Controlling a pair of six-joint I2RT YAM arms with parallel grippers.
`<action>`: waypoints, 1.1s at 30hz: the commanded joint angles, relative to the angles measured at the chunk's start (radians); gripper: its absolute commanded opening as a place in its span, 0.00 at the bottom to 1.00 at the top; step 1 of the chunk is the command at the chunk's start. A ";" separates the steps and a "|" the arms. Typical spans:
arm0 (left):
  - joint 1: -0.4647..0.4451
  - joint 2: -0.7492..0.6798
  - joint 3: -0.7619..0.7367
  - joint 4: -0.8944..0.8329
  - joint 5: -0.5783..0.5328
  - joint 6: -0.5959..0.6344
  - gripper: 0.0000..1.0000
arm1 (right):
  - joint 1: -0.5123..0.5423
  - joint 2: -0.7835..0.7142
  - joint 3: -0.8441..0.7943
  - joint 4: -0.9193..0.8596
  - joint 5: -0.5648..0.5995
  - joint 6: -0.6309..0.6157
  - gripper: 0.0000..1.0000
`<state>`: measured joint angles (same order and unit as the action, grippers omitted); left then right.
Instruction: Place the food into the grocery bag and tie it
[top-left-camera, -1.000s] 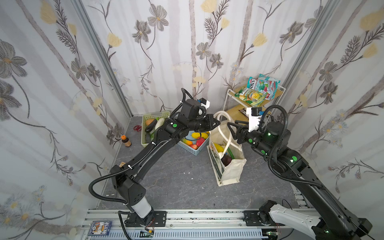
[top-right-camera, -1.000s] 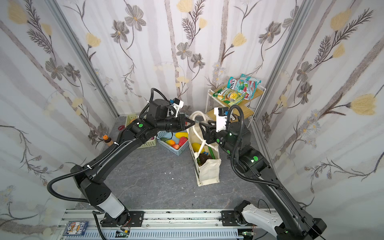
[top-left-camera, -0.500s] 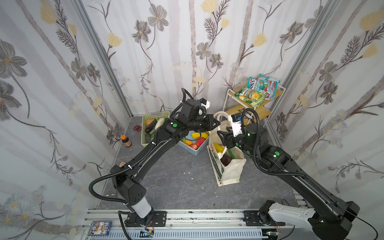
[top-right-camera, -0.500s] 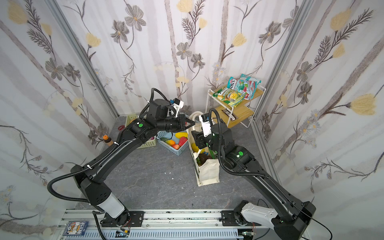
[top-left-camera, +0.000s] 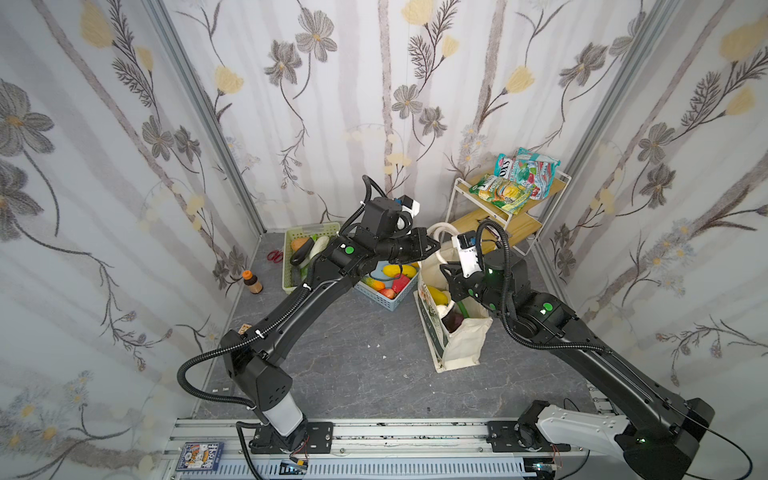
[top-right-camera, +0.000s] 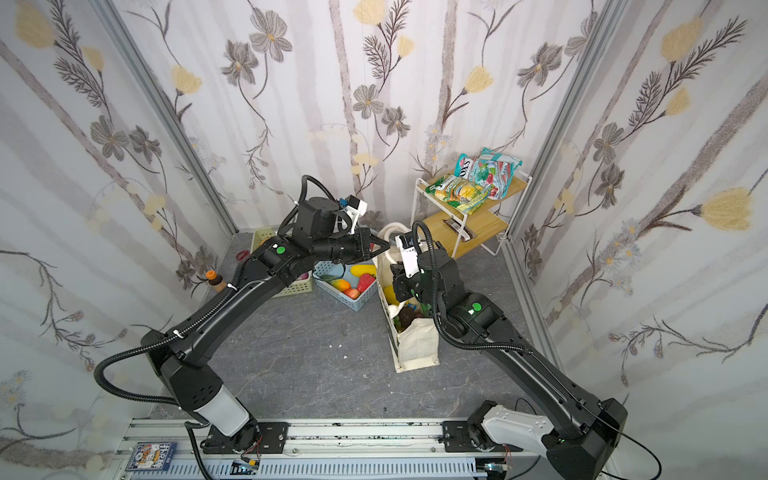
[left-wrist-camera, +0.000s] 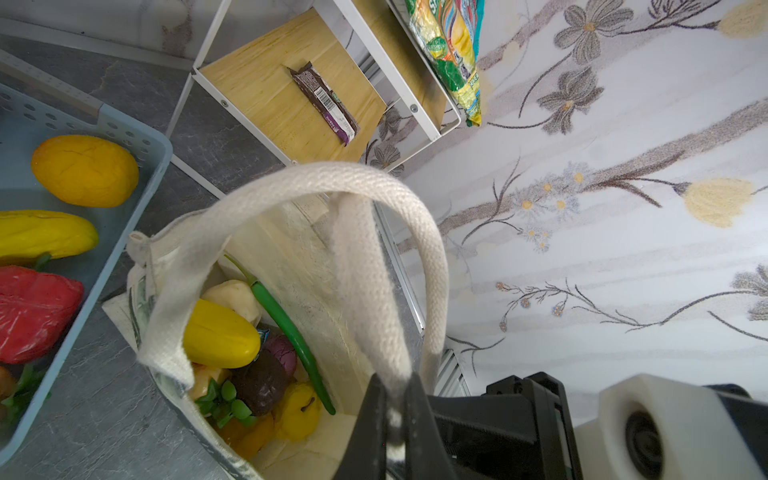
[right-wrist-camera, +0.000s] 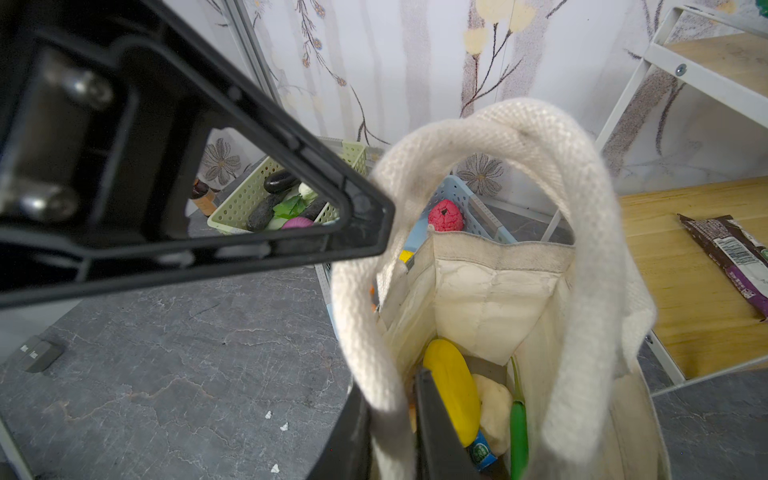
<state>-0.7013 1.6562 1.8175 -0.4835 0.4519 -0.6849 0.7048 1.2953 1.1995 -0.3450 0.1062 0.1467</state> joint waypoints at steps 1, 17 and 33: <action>0.002 0.006 0.004 0.022 -0.024 -0.005 0.44 | -0.002 -0.011 -0.004 0.047 -0.019 -0.017 0.18; -0.015 0.101 0.048 0.076 0.044 -0.070 0.56 | 0.007 0.006 0.008 0.060 -0.074 -0.015 0.19; 0.017 0.081 0.026 0.088 0.051 -0.085 0.05 | -0.110 -0.147 0.049 -0.046 -0.177 -0.010 0.55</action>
<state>-0.6899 1.7470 1.8454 -0.4229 0.4988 -0.7681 0.6331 1.1797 1.2457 -0.3626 -0.0120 0.1375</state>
